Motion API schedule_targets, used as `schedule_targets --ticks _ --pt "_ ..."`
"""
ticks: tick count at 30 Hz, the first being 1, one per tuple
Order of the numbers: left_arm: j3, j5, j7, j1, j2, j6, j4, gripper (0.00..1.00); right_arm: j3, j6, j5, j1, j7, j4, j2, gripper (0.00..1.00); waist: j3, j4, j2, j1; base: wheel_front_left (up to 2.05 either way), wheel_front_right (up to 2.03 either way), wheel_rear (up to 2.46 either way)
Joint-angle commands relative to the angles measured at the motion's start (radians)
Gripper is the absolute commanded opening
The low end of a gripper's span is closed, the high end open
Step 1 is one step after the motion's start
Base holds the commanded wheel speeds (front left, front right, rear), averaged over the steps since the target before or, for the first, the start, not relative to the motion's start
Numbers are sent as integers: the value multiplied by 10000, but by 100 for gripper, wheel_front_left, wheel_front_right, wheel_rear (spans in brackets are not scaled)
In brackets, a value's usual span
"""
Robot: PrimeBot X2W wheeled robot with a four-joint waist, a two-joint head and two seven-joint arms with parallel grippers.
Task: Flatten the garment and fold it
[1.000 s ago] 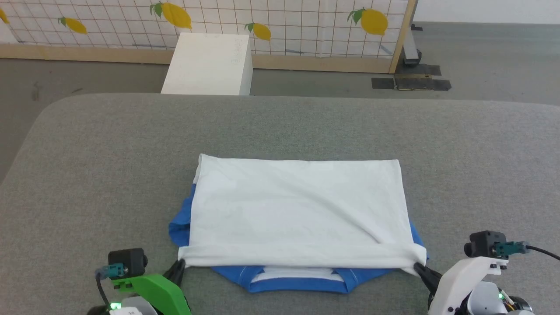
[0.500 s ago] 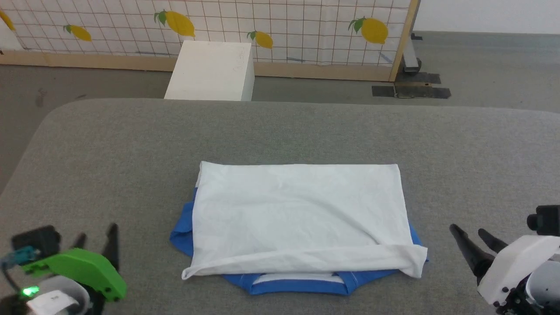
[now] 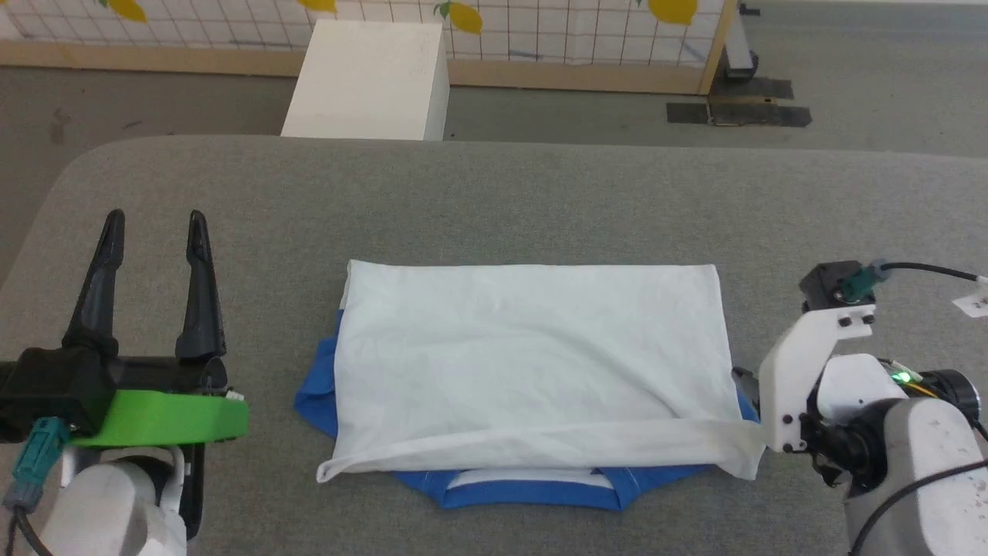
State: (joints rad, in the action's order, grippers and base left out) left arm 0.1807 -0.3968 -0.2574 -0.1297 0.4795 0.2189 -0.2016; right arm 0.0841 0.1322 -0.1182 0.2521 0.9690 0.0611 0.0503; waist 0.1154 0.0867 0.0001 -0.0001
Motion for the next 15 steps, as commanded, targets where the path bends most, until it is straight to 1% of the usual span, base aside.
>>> schedule_targets --ticks 1,4,6,8,11,12,14,15 --pt "-217 204 -40 94 -340 -206 11 100 -146 -15 204 281 -60 332 -1 100 362 250 -1 1 0 0 0" --pt "-690 565 -41 211 -1007 -711 80 100 -378 -15 290 592 -181 1094 -1 100 641 435 -1 1 0 0 0" --pt "-925 729 -41 288 -1330 -1079 210 100 -557 -15 389 708 -219 1494 -1 100 778 510 -1 1 0 0 0" --pt "-1111 876 -42 337 -1601 -1429 365 100 -710 -15 577 760 -178 1840 -1 100 880 574 -1 1 0 0 0" --pt "-1415 1083 -42 408 -1935 -1829 570 100 -840 -15 570 736 38 2301 -1 100 882 616 -1 1 0 0 0" --pt "-1526 1147 -42 449 -2059 -1957 652 100 -811 -15 479 717 150 2439 -1 77 847 616 -1 1 0 0 0" --pt "-1719 1271 -42 520 -2265 -2153 775 100 -762 -15 215 711 163 2490 -1 2 761 600 -1 1 0 0 0" --pt "-1797 1304 -42 554 -2361 -2227 829 100 -694 -15 163 706 121 2475 6 0 718 593 -1 1 0 0 0"
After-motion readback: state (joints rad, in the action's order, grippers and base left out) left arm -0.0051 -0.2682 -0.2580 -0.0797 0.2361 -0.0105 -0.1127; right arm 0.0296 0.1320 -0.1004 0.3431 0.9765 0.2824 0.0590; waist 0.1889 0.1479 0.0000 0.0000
